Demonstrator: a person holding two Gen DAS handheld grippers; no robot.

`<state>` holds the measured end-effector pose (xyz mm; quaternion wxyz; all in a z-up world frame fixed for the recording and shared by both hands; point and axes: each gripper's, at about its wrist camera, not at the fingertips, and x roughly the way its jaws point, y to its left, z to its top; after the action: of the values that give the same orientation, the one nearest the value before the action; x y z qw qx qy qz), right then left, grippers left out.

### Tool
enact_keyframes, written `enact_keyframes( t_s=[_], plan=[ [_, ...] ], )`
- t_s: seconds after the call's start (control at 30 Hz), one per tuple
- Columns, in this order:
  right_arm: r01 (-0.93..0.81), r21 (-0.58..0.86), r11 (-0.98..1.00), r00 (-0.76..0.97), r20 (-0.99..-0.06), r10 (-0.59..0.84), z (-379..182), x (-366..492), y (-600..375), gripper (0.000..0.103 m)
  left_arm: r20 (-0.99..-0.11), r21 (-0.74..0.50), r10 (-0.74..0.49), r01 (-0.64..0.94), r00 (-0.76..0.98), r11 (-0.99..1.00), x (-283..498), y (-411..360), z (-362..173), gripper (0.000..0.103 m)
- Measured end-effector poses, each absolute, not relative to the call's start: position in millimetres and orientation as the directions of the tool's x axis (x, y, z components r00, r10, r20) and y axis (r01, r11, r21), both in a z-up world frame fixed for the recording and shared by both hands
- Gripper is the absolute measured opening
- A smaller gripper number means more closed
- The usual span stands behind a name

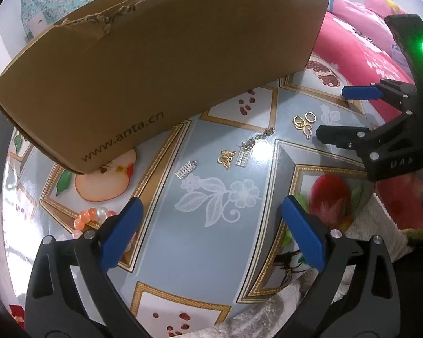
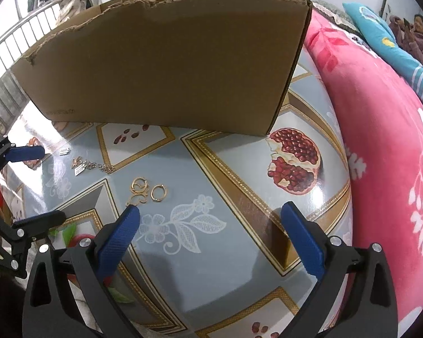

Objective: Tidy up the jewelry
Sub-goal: 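Move both grippers out of the box over the small gold jewelry, then lower the left gripper and close it on the silver spring charm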

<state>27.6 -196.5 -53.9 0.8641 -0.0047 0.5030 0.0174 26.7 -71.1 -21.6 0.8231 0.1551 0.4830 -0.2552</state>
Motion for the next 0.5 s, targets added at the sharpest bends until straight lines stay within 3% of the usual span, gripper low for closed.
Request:
enact_keyframes(
  t_s=[0.5],
  plan=[
    [0.002,0.005,1.0,0.539,-0.842,0.004,-55.7,19.5,-192.3,0.097,-0.853,0.005,-0.283,0.549,0.439,0.836,18.3,-57.1,-19.9,0.096]
  ],
)
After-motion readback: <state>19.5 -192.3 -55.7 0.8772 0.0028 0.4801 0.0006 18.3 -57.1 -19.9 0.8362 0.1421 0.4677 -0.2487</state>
